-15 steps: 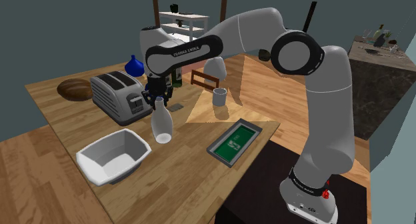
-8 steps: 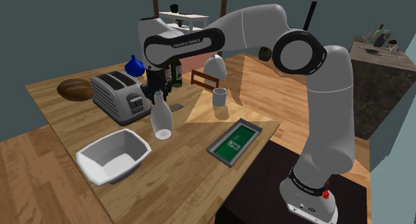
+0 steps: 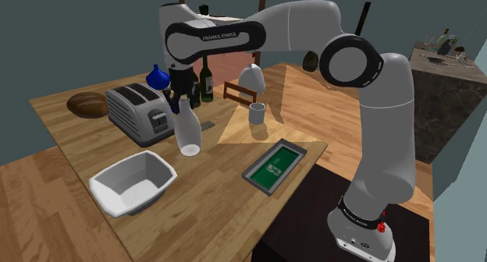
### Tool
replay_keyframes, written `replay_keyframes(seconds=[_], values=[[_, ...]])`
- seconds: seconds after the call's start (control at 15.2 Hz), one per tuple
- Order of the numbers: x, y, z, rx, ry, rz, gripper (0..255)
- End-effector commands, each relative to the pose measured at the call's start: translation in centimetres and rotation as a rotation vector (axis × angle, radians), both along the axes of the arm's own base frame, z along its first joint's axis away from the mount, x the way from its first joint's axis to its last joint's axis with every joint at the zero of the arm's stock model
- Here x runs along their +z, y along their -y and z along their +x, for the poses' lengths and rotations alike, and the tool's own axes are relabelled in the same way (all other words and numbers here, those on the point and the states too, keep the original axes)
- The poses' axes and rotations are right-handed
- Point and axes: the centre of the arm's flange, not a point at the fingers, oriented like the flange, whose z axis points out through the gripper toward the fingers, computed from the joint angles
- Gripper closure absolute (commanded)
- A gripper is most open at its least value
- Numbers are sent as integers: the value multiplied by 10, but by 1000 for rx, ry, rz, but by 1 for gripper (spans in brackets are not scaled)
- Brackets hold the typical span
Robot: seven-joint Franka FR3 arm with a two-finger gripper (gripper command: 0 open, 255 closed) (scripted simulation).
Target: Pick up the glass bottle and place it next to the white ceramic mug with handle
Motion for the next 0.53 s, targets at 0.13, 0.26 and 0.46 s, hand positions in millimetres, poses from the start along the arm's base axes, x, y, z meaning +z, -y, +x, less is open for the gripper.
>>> replay_keyframes(seconds=[0.13, 0.26, 0.46], values=[[21, 0, 0, 0, 0, 0, 255], [32, 0, 0, 0, 0, 0, 255], [48, 0, 0, 0, 0, 0, 255]])
